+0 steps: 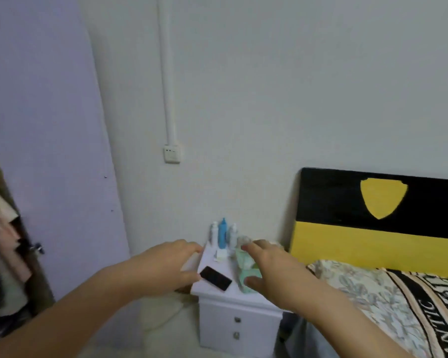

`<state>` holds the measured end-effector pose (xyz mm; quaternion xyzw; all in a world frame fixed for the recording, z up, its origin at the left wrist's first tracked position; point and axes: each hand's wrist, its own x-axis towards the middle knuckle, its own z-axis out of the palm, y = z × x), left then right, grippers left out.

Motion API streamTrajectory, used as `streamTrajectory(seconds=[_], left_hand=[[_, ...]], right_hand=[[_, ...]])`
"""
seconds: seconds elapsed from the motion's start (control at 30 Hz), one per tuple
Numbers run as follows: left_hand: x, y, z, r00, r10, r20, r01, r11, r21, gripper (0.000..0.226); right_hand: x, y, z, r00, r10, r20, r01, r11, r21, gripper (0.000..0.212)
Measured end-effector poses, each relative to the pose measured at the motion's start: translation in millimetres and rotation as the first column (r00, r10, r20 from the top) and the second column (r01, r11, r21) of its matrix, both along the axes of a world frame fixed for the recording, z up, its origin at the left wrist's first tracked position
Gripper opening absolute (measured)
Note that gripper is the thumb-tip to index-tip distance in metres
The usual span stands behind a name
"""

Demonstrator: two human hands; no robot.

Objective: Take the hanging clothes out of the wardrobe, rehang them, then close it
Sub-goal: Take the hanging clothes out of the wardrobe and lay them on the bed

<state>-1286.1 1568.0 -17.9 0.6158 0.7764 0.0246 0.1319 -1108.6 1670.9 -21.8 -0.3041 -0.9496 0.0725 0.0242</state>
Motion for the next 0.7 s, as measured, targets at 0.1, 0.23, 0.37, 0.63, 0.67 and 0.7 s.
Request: streamTrajectory(seconds=[0.1,0.23,0.37,0.63,0.67,0.7], left_hand=[[-43,-35,0,0.996,0.085,0.005,-0.085,0.996,0.021,0.057],[-101,-77,2,0.981,0.194,0.022,-0.194,0.981,0.009,0.056],[-160,-116,6,0.958,0.286,0.012,-0.287,0.958,0.014,0.057],[-253,-187,-8,0.880,0.471,0.062,-0.475,0.866,0.157,0.052],[-262,-194,-8,0.869,0.490,0.067,-0.495,0.855,0.159,0.051],[-270,-202,-7,0.858,0.509,0.073,-0.514,0.843,0.159,0.051]], right_hand=[[-52,-19,4,0.993,0.115,-0.020,-0.114,0.993,0.013,0.059],[-127,-43,8,0.972,0.235,-0.013,-0.234,0.972,0.029,0.061],[-199,-68,9,0.948,0.317,-0.022,-0.316,0.948,0.017,0.061],[-318,-117,3,0.877,0.474,-0.083,-0.474,0.880,0.017,0.059],[-331,-122,4,0.866,0.492,-0.087,-0.493,0.870,0.015,0.058],[-345,-126,4,0.855,0.511,-0.091,-0.512,0.859,0.012,0.058]])
